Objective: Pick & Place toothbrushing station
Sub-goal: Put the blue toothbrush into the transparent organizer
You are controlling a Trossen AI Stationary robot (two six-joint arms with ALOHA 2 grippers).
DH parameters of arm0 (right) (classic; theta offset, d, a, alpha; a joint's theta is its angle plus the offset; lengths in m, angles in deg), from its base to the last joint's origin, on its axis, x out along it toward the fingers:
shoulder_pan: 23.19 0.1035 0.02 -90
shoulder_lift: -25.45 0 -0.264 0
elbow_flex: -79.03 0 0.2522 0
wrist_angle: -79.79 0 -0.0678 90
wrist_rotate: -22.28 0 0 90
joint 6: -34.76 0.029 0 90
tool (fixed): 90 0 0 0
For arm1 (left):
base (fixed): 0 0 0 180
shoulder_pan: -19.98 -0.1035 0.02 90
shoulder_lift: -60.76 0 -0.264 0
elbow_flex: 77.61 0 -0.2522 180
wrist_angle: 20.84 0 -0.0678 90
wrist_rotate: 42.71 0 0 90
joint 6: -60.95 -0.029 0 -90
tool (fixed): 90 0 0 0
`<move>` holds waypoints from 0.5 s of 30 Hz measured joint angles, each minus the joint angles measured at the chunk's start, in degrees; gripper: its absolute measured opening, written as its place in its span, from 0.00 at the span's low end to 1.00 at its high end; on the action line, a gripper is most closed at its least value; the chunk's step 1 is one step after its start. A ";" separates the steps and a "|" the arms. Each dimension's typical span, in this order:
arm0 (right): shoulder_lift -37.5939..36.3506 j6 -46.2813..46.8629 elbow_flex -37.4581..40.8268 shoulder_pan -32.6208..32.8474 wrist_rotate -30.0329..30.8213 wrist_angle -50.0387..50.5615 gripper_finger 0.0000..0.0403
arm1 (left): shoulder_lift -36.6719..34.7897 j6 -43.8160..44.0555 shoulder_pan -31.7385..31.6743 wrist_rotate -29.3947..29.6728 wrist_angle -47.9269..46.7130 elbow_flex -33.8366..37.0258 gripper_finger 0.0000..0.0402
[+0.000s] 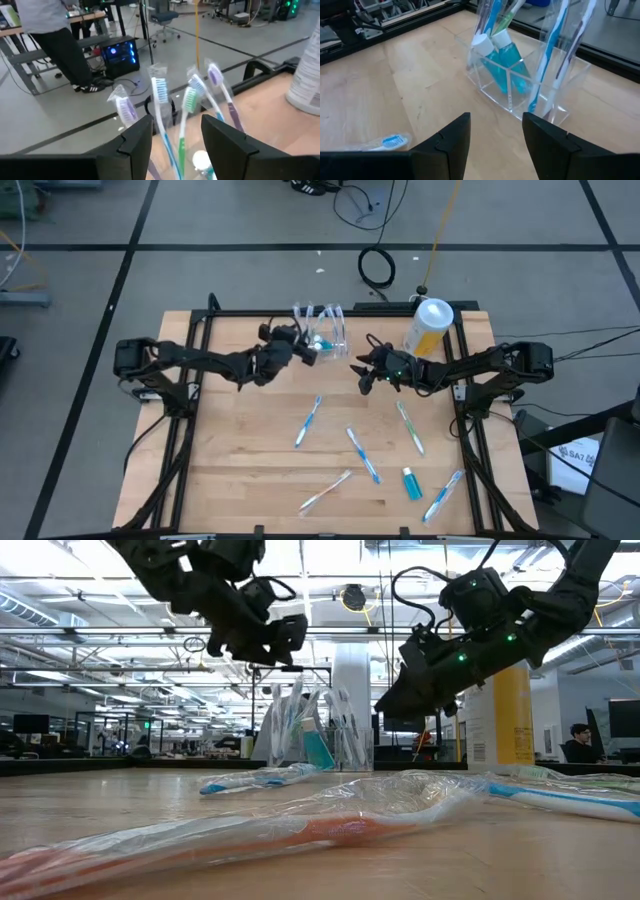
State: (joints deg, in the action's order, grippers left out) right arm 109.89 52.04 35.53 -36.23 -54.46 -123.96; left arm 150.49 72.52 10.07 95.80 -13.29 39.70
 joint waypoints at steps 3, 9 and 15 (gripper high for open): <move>0.00 0.00 0.00 0.00 0.06 -0.01 0.42 | -0.11 -1.53 -2.94 -4.63 -0.02 0.00 0.44; 0.00 0.02 0.00 0.00 0.05 -0.03 0.42 | -0.20 -3.29 -10.01 -19.56 4.21 0.00 0.44; 0.00 0.02 0.00 0.00 0.07 -0.99 0.42 | -0.20 -1.37 -15.25 -28.68 5.63 0.00 0.44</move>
State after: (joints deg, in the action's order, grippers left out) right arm 109.89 52.06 35.53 -36.23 -54.40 -124.95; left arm 150.30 71.15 -5.18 67.13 -7.66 39.70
